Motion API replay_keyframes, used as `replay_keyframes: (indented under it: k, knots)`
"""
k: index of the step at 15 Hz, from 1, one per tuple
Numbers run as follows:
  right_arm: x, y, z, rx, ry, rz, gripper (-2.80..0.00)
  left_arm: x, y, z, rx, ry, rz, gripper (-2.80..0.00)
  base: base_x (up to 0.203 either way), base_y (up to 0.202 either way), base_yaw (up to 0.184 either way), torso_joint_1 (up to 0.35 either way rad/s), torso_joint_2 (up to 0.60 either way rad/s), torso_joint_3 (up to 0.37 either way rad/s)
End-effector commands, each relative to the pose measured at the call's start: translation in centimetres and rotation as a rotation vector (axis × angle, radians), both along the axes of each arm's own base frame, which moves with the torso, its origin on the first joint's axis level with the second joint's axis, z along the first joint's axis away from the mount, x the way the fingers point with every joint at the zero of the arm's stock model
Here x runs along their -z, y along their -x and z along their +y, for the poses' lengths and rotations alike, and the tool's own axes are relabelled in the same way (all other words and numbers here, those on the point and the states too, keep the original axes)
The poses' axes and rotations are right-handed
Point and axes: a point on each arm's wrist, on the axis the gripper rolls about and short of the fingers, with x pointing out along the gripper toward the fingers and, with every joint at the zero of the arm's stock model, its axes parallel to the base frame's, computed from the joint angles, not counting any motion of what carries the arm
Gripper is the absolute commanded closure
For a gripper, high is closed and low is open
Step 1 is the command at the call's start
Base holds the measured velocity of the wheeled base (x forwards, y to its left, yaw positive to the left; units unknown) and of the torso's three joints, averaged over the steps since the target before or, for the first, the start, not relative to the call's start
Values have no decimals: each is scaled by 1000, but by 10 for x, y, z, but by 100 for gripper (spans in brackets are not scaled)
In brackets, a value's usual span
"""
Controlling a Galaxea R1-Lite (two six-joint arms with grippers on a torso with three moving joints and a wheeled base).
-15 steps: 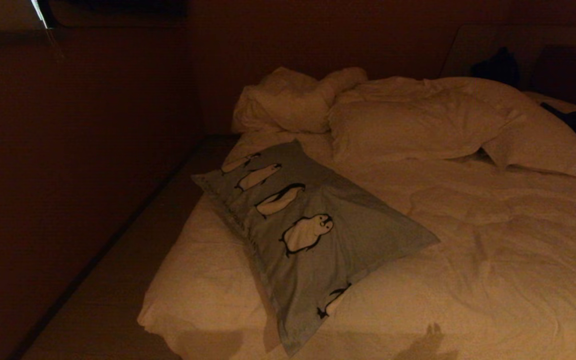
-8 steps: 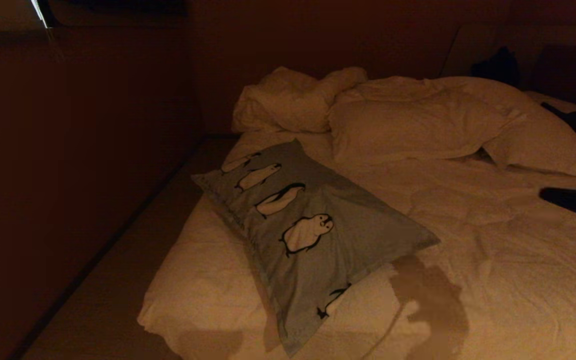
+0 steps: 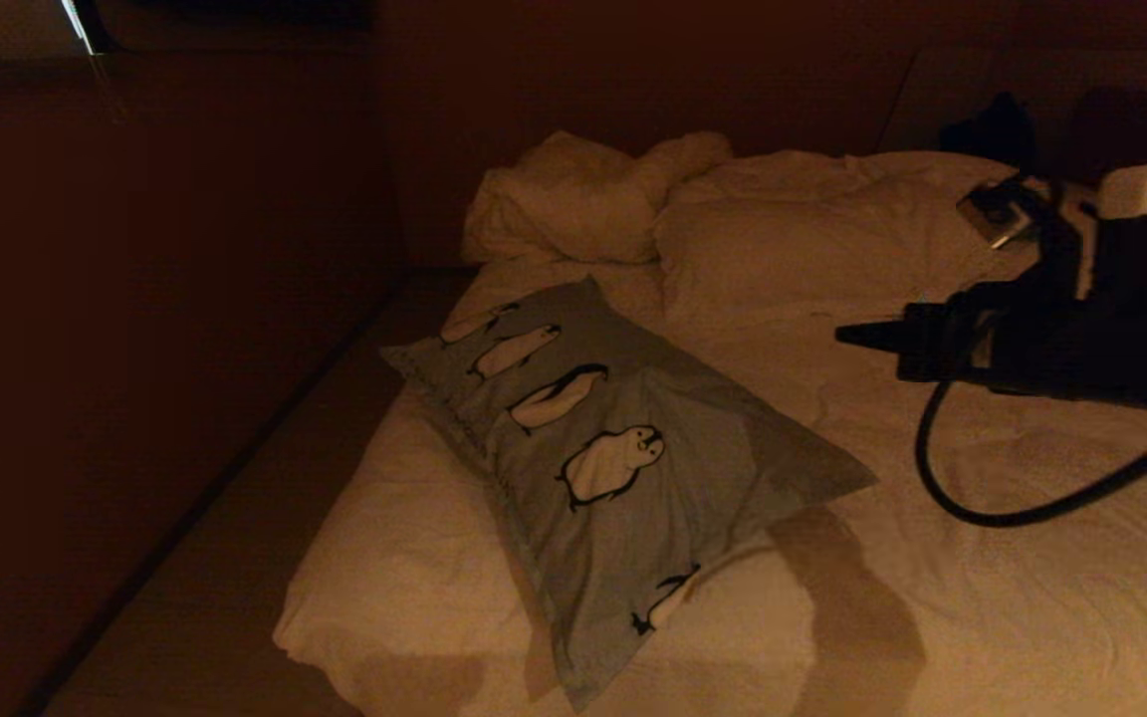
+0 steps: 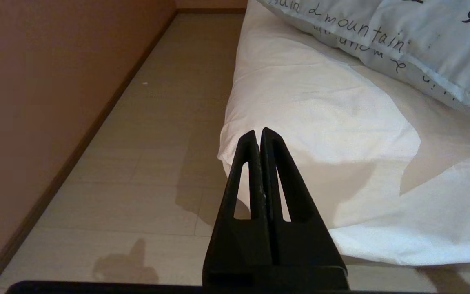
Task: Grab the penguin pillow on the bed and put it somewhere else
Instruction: Pick up the pillow
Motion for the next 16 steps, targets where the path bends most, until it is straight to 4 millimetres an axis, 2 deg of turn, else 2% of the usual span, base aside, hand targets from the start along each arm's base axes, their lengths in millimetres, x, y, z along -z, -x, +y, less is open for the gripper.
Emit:
replay_keyframes:
  k: [1,4,5,7,11,16]
  knots:
    - [29,-35,23,18,41,73,0,0,0,0,-1,1,1,0,0,0,0,0,0,0]
    - [43,-58,51,16,58,60,0,0,0,0,-1,1,-1,0,0,0,0,0,0,0]
    - [48,-63,57,9,61,61,-280,0,0,0,-1,0,1,0,0,0,0,0,0,0]
    - [55,-69,69,-15,59,51,-280,0,0,0,0,2,0,0,0,0,0,0,0,0]
    - [70,-62,78,-53,73,93,-280,0,0,0,-1,1,0,0,0,0,0,0,0,0]
    - [68,-53,94,-103,63,42,-280,0,0,0,-1,0,2,0,0,0,0,0,0,0]
